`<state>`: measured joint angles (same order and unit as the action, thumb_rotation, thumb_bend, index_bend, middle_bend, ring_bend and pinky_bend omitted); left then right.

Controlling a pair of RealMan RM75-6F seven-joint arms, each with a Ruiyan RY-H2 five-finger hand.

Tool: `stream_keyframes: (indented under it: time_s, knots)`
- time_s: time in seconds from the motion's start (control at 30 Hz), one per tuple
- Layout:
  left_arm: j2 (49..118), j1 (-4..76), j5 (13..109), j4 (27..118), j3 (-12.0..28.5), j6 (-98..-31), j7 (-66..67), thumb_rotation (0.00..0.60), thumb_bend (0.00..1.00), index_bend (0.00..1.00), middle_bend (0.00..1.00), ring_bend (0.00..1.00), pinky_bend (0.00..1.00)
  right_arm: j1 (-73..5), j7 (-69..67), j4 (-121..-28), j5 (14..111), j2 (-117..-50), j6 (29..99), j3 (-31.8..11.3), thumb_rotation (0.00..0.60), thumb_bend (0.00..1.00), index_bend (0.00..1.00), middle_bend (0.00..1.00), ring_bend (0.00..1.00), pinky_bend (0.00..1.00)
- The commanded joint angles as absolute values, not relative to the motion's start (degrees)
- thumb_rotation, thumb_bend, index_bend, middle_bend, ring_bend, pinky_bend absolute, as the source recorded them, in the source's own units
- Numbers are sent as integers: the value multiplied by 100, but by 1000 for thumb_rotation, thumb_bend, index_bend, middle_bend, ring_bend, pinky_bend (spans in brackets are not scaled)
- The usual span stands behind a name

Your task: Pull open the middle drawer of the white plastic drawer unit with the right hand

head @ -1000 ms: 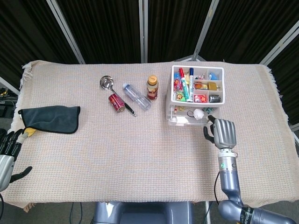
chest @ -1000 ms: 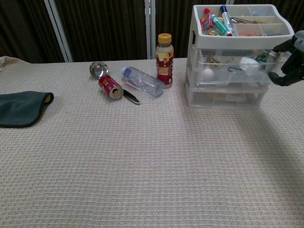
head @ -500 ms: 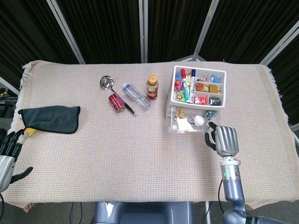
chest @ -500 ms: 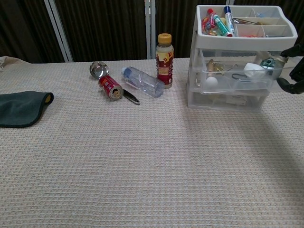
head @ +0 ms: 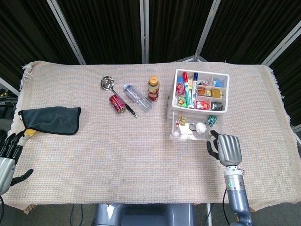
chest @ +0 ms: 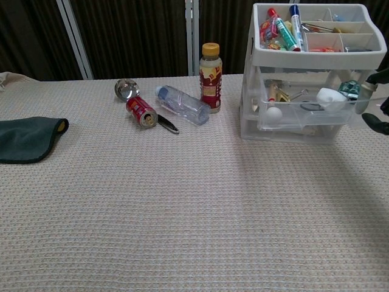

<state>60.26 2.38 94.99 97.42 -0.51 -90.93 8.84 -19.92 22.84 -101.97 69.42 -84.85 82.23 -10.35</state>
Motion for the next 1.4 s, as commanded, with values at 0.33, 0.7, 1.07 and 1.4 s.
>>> stream_keyframes:
  time_s: [0.33,0.7,1.07,1.4]
  knots:
    - [6023,239,9460,9753,-47,-9054,901,600,14,0,0,0,0,-1910,2182,-10067,7064,-8509,8214,-983,600,295,278,798,852,699]
    - [6023,241,9451,9758,-42,-9044,915,600,14,0,0,0,0,-1814,2044,-10206,7120,-8414,8140,-881,600,242,107,791,850,698]
    - [6012,236,9401,9747,-10,-9058,866,600,16,0,0,0,0,-1658,2554,-11318,7775,-7954,8530,-751,600,146,186,807,857,699]
    - [6000,200,9443,9781,-3,-9154,876,600,16,0,0,0,0,-2183,3759,-11983,6944,-7754,8391,-1719,600,43,363,927,950,716]
